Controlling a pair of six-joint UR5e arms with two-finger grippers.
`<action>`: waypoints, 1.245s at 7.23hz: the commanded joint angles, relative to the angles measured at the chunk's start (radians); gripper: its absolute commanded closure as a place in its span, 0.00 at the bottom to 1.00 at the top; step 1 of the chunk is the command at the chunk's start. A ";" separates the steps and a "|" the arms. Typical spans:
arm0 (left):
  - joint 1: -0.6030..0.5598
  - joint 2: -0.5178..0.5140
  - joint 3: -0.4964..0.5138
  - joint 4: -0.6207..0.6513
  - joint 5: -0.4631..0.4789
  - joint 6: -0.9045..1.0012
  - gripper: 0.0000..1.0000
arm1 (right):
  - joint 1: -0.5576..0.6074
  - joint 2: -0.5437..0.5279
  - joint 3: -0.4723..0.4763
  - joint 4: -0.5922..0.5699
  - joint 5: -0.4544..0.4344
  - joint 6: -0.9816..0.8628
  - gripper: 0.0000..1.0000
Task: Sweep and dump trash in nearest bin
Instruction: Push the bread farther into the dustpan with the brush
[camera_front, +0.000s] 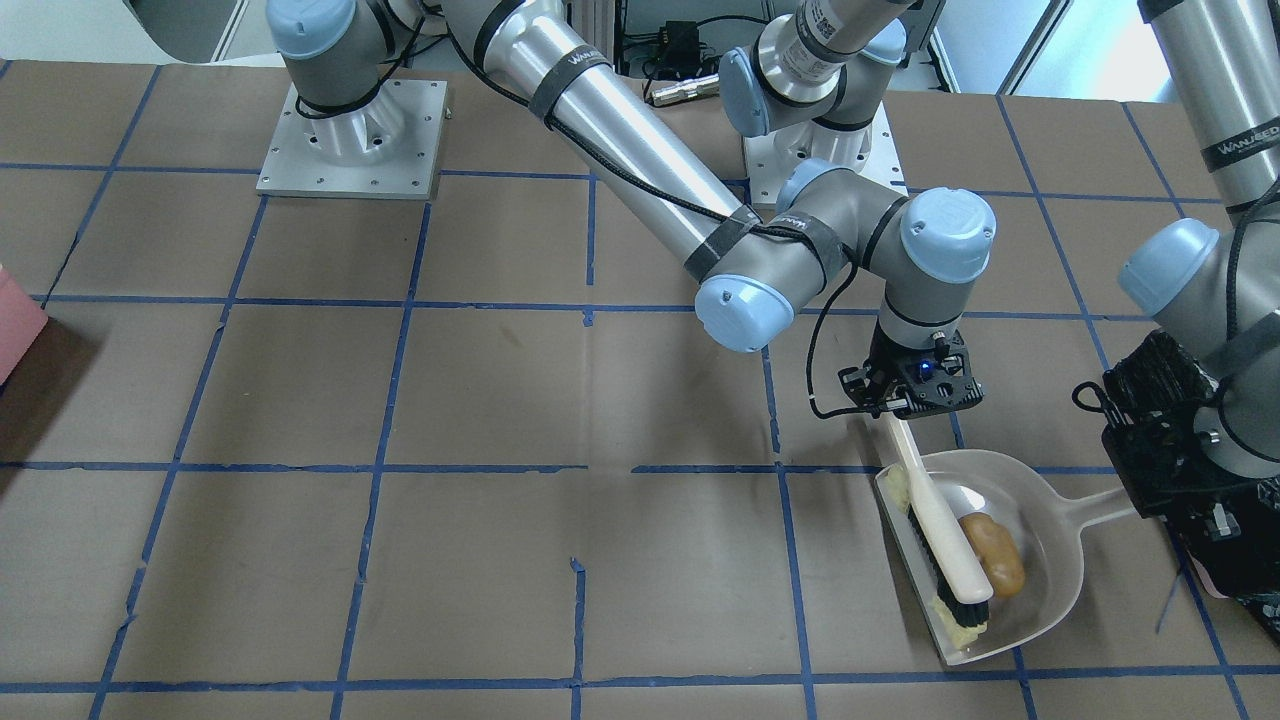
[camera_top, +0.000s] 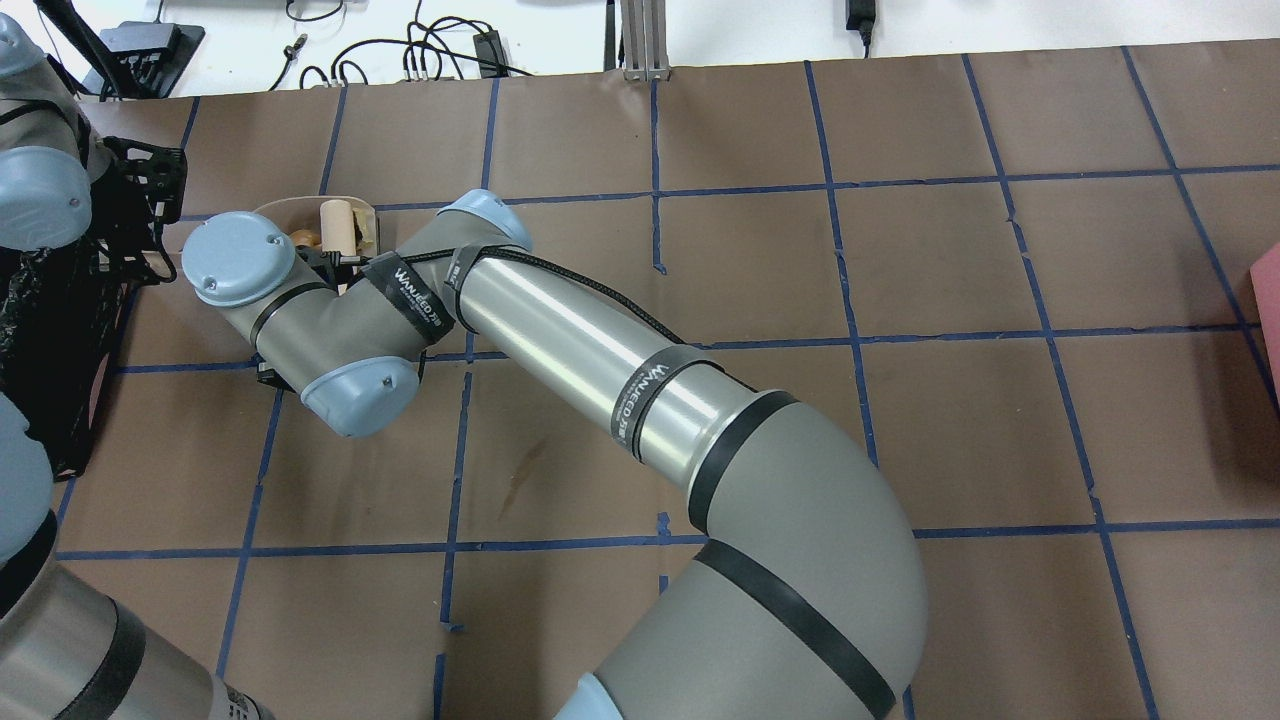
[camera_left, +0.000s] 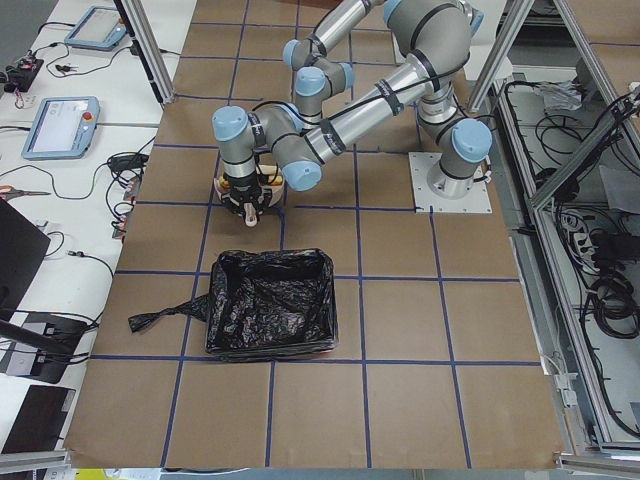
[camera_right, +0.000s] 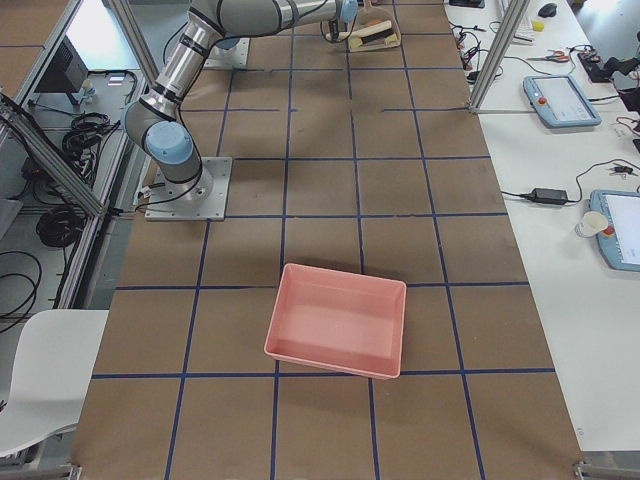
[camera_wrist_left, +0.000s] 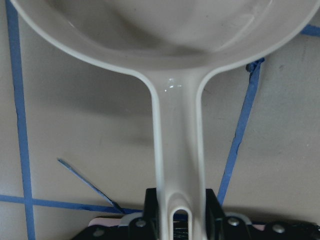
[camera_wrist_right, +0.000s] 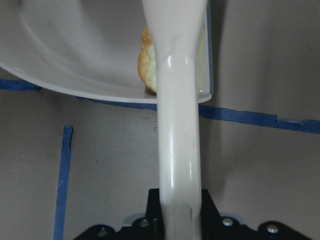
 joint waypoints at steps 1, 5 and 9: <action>0.016 -0.002 0.001 -0.007 -0.058 0.002 1.00 | 0.000 -0.005 0.000 -0.001 0.012 0.003 0.94; 0.025 -0.008 0.000 -0.030 -0.061 0.010 1.00 | -0.005 -0.013 0.001 0.007 0.004 0.001 0.94; 0.031 -0.008 0.000 -0.037 -0.061 0.008 1.00 | -0.014 -0.037 0.000 0.007 0.015 0.009 0.94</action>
